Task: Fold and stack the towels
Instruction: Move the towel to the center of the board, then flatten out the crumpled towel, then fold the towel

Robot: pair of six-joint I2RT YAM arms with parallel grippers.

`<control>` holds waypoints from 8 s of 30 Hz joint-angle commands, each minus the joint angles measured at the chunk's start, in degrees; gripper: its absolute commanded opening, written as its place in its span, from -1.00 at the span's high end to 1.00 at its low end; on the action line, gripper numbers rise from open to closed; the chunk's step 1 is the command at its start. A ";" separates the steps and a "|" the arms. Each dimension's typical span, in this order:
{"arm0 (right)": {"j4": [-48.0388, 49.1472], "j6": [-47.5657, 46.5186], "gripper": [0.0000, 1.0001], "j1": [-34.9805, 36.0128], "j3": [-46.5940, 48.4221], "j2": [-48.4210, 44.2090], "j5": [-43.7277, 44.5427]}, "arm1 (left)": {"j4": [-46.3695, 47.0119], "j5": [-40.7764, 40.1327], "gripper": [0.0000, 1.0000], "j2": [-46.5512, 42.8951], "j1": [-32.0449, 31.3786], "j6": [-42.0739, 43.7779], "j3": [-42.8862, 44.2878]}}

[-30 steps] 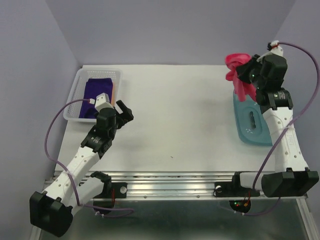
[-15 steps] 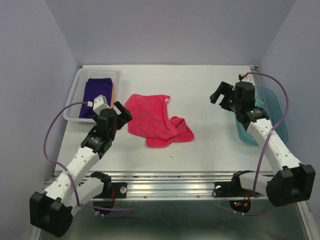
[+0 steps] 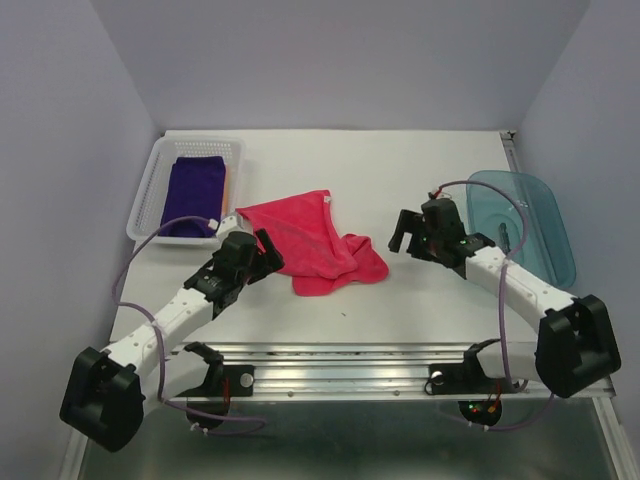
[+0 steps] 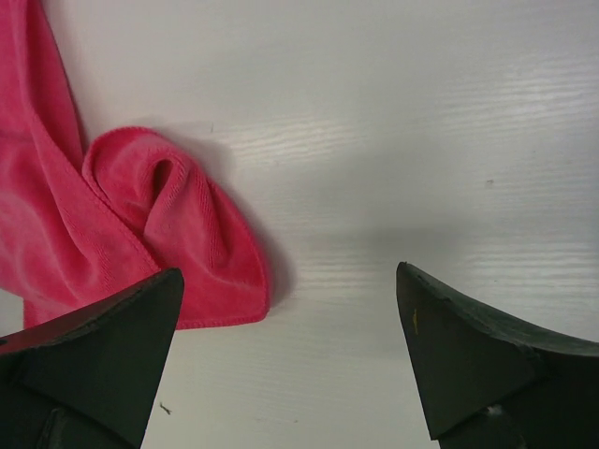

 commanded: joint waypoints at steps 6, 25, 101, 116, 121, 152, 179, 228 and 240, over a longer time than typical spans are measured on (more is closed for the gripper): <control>0.38 4.78 -0.98 12.78 1.13 9.65 7.50 | 0.61 2.82 -0.98 0.38 -6.29 -3.39 -2.99; 6.97 6.81 -0.45 14.38 -3.00 13.70 3.38 | 4.04 -5.87 -0.55 19.52 -22.47 -14.20 -0.80; 2.13 -1.80 0.99 15.61 59.40 -16.62 -20.00 | 4.48 27.08 1.00 -1.56 -26.61 15.85 69.87; 5.38 -7.51 0.99 15.70 43.24 -16.89 8.07 | 9.58 -2.08 1.00 -1.30 -26.52 18.49 52.66; 12.22 -12.08 0.99 15.61 35.68 -11.63 22.68 | 12.03 -6.94 1.00 4.23 -20.03 18.40 48.79; 24.55 -7.60 0.99 -8.30 51.40 39.88 -2.68 | 13.45 20.23 1.00 59.34 9.95 18.84 76.63; 18.57 4.00 0.99 -5.66 19.16 19.95 -12.27 | 27.15 24.54 1.00 33.96 8.46 9.44 30.33; 4.68 9.89 0.99 4.27 -11.97 -13.28 -11.21 | 17.58 9.07 1.00 -5.86 -9.38 -10.25 -10.81; 6.09 9.98 0.99 4.45 -15.75 -10.65 -13.06 | 18.10 9.24 1.00 -2.09 -11.31 -12.53 -14.50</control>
